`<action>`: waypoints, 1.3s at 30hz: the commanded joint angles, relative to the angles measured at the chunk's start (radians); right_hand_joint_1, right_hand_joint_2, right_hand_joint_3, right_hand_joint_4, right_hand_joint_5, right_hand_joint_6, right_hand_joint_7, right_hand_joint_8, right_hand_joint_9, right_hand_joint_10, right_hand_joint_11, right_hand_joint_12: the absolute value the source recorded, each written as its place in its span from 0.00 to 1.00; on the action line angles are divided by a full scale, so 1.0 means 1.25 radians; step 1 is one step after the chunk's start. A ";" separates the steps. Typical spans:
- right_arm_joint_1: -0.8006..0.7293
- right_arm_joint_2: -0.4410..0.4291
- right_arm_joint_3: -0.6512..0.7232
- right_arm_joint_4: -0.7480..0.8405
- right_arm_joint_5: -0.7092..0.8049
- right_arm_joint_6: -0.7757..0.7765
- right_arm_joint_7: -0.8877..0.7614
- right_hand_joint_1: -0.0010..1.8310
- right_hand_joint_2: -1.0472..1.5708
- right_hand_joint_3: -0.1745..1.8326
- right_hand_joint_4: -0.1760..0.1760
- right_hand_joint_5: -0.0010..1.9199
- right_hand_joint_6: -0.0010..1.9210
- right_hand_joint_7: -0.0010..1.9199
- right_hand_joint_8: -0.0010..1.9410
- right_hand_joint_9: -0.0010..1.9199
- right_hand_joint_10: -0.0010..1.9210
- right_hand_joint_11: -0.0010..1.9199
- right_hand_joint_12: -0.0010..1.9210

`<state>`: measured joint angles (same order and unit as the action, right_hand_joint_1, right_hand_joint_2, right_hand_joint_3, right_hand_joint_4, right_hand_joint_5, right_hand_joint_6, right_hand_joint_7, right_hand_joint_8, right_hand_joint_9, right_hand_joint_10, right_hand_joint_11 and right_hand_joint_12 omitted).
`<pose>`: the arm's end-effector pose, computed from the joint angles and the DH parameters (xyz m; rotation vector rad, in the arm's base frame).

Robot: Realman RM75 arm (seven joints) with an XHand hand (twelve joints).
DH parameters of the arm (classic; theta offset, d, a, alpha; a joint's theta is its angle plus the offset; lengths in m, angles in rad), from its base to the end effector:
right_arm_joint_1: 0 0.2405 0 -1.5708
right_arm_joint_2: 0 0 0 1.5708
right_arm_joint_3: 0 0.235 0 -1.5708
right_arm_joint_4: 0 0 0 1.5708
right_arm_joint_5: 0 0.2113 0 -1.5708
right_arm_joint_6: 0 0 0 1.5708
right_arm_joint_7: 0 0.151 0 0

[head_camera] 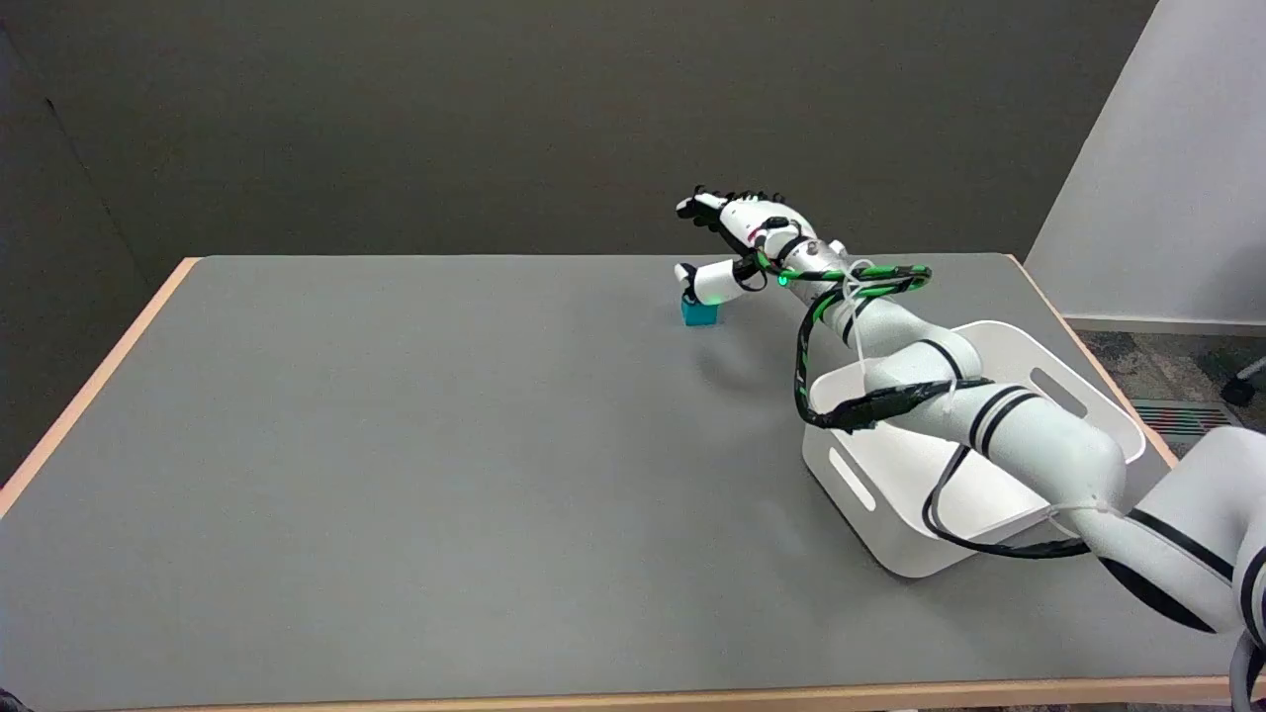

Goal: Pick up blue wooden cube.

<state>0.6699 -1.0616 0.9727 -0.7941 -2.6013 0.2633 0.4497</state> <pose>-0.2193 -0.4817 0.3431 1.6275 -0.2032 0.1697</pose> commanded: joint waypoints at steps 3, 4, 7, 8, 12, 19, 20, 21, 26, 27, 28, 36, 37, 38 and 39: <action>0.143 -0.071 -0.190 0.275 0.000 0.073 0.008 0.31 0.66 0.59 0.57 0.11 0.24 0.17 0.21 0.15 0.36 0.10 0.65; 0.143 -0.074 -0.204 0.281 0.000 0.072 0.009 0.31 0.66 0.59 0.57 0.11 0.24 0.17 0.21 0.15 0.36 0.10 0.65; 0.140 -0.080 -0.223 0.291 0.000 0.067 0.009 0.31 0.66 0.59 0.58 0.11 0.24 0.17 0.21 0.15 0.36 0.10 0.64; 0.138 -0.081 -0.223 0.294 0.000 0.066 0.009 0.31 0.66 0.59 0.58 0.11 0.24 0.17 0.21 0.15 0.36 0.10 0.64; 0.125 -0.080 -0.224 0.300 0.001 0.060 0.010 0.31 0.66 0.59 0.58 0.11 0.24 0.17 0.21 0.15 0.36 0.10 0.64; 0.112 -0.073 -0.211 0.304 0.002 0.053 0.010 0.30 0.66 0.59 0.59 0.11 0.24 0.17 0.21 0.15 0.36 0.10 0.64; 0.111 -0.073 -0.211 0.304 0.002 0.052 0.012 0.30 0.66 0.59 0.59 0.11 0.24 0.17 0.21 0.15 0.36 0.10 0.64; 0.110 -0.071 -0.211 0.304 0.002 0.052 0.016 0.30 0.66 0.59 0.59 0.11 0.24 0.17 0.21 0.15 0.36 0.10 0.64; 0.109 -0.065 -0.211 0.304 0.000 0.054 0.037 0.30 0.66 0.59 0.58 0.11 0.24 0.17 0.21 0.15 0.36 0.10 0.64; 0.108 -0.065 -0.211 0.303 0.000 0.056 0.038 0.30 0.66 0.59 0.58 0.11 0.24 0.17 0.21 0.15 0.36 0.10 0.64; 0.108 -0.064 -0.211 0.303 0.000 0.058 0.038 0.30 0.66 0.59 0.58 0.11 0.24 0.17 0.21 0.15 0.36 0.10 0.64; 0.107 -0.063 -0.212 0.298 0.000 0.071 0.038 0.36 0.67 0.59 0.62 0.13 0.28 0.19 0.23 0.17 0.38 0.10 0.65; 0.107 -0.063 -0.212 0.297 0.000 0.072 0.038 0.37 0.68 0.58 0.64 0.14 0.31 0.20 0.24 0.18 0.38 0.10 0.65; 0.108 -0.063 -0.212 0.297 0.000 0.074 0.038 0.39 0.68 0.58 0.66 0.14 0.34 0.21 0.25 0.19 0.39 0.10 0.65; 0.108 -0.064 -0.212 0.297 0.000 0.076 0.038 0.39 0.68 0.58 0.66 0.15 0.36 0.22 0.26 0.19 0.40 0.10 0.65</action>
<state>0.8034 -1.1414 0.7199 -0.4367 -2.5999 0.3359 0.4838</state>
